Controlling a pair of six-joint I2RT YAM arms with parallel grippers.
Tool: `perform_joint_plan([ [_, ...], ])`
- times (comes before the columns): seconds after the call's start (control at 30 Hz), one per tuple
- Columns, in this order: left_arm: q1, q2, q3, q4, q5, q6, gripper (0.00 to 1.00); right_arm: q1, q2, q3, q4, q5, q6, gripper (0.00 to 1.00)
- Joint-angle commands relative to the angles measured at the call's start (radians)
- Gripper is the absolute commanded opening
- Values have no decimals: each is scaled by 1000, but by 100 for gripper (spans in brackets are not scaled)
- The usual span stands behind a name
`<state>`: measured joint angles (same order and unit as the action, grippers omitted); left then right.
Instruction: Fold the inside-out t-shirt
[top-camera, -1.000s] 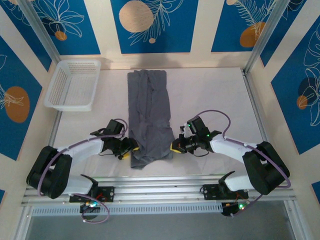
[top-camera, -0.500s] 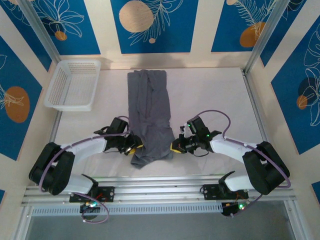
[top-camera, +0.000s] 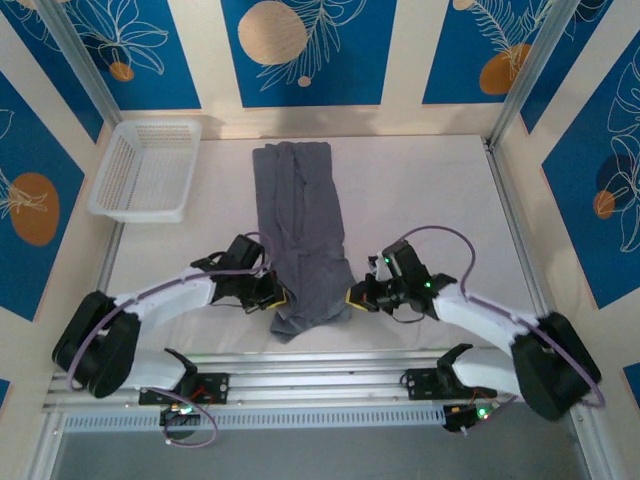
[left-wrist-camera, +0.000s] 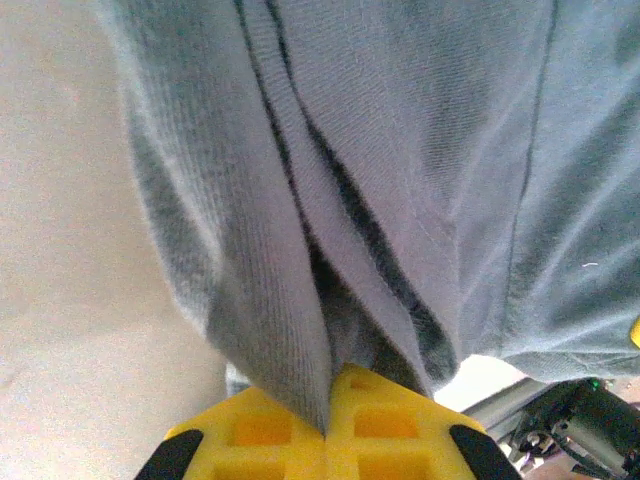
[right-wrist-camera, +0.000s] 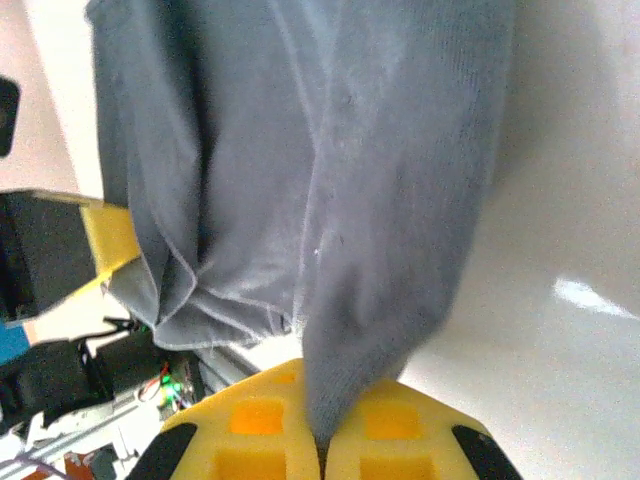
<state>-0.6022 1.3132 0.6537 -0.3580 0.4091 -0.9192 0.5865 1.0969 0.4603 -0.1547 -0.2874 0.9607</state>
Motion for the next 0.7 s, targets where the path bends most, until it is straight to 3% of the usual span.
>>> perform_joint_plan([
  [0.0,-52,-88,-34,-101,-13,-39,0,49,-205,-34,-167,83,67,0],
  [0.13,-75,-165,-22,-135,-48,-108,0,69,-443,-29,-284,138,100,0],
  [0.2,-73,-168,32,-138,-67,-117,0,61,-435,33,-302,140,50,0],
  [0.4,-31,-25,384,-349,-204,-3,0,27,-116,328,-252,119,-154,0],
  [0.67,214,231,674,-215,-165,102,0,-176,375,756,-105,38,-307,0],
])
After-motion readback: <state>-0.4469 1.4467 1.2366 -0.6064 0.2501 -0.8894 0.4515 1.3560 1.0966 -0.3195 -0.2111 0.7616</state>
